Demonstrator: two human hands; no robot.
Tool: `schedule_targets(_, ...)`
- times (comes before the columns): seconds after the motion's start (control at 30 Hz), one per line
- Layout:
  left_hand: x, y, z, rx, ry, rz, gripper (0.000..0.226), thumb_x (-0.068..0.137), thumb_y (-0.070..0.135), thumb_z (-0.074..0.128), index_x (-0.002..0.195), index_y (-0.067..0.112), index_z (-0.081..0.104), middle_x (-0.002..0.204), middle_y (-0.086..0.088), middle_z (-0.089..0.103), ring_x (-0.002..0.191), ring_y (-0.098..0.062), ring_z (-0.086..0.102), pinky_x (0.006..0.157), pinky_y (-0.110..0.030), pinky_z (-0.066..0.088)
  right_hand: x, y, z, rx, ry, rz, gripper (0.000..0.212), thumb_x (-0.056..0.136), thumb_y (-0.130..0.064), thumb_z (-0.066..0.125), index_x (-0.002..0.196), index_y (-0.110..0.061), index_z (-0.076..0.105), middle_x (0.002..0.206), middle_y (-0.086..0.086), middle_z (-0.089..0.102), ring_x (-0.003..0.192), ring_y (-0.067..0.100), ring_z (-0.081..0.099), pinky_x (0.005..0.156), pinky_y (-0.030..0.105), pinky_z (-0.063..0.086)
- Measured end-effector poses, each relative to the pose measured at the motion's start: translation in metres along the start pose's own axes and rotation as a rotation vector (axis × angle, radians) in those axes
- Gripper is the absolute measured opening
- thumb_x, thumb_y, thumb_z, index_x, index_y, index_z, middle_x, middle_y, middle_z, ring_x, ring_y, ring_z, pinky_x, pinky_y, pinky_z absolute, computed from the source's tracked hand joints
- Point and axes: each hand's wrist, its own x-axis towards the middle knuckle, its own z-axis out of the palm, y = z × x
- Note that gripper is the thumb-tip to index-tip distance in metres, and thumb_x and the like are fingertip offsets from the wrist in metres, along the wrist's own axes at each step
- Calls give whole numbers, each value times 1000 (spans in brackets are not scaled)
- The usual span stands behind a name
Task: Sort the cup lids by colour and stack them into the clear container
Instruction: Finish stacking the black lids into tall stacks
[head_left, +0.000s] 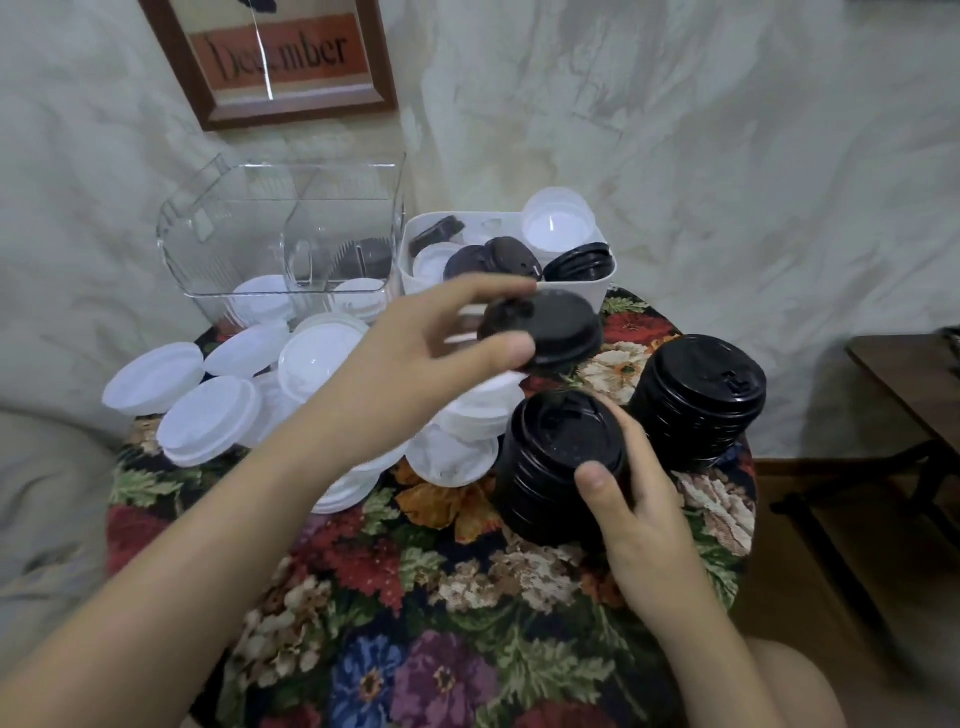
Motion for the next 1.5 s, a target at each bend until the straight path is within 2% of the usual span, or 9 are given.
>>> schedule_targets(0.2, -35, -15, 6, 1, -120, -72, 44, 93, 32, 72, 136, 29, 63, 135, 14, 66, 130, -6, 59, 111, -41, 47, 0, 2, 0, 12, -28, -33, 80, 80, -80, 61, 147, -39, 46, 139, -24, 59, 131, -1, 54, 100, 13, 45)
schedule_targets(0.37, -41, -23, 19, 57, -120, -41, 45, 90, 39, 74, 134, 34, 64, 134, 18, 64, 131, -3, 57, 111, -32, 47, 0, 2, -2, -9, -20, -38, 81, 76, -80, 65, 145, -44, 45, 139, -26, 57, 131, -3, 53, 100, 12, 44)
schedule_targets(0.5, -38, -23, 24, 102, -120, -17, 49, 87, 48, 71, 133, 36, 64, 134, 18, 63, 130, -3, 57, 110, -33, 46, 0, 3, -3, -22, -19, -44, 86, 74, -81, 67, 147, -39, 46, 137, -24, 59, 129, -1, 55, 101, 15, 46)
schedule_targets(0.67, -34, -23, 24, 178, -146, 11, 48, 90, 40, 73, 136, 32, 64, 135, 17, 61, 133, -6, 54, 112, -33, 44, -1, 4, -3, -27, -36, -65, 88, 74, -82, 64, 148, -38, 45, 139, -23, 59, 131, 0, 55, 102, 18, 47)
schedule_targets(0.83, -34, -24, 24, 195, -167, 28, 48, 91, 37, 73, 137, 30, 63, 137, 18, 59, 134, -6, 53, 111, -30, 44, 0, 5, -5, -43, -16, -65, 95, 76, -90, 50, 157, -45, 28, 155, -40, 33, 144, -12, 31, 109, 6, 32)
schedule_targets(1.0, -37, -27, 29, 195, -151, 22, 53, 89, 42, 75, 140, 35, 59, 139, 22, 55, 135, -7, 51, 113, -38, 44, 1, 5, -4, 14, -39, -58, 79, 85, -78, 55, 152, -39, 38, 143, -36, 50, 137, -8, 45, 103, 8, 39)
schedule_targets(1.13, -43, -33, 40, 186, -144, -24, 77, 76, 45, 87, 143, 43, 50, 144, 27, 52, 139, 1, 46, 117, -38, 40, 0, 3, -3, 35, -49, -45, 76, 86, -75, 57, 150, -39, 40, 141, -30, 53, 135, -3, 49, 102, 11, 41)
schedule_targets(1.33, -47, -38, 48, 184, -81, -32, 72, 80, 50, 84, 142, 50, 48, 146, 24, 53, 137, -2, 49, 115, -41, 41, 4, -2, -9, 45, -44, -80, 64, 88, -49, 62, 146, -27, 46, 130, -31, 60, 125, -5, 57, 95, 10, 45)
schedule_targets(1.5, -48, -38, 49, 182, -66, -24, 74, 81, 41, 86, 146, 43, 48, 146, 24, 53, 137, -1, 50, 115, -39, 42, 10, -7, -10, -11, -51, -119, 66, 83, -51, 68, 144, -33, 52, 137, -30, 57, 128, -6, 55, 97, 9, 44)
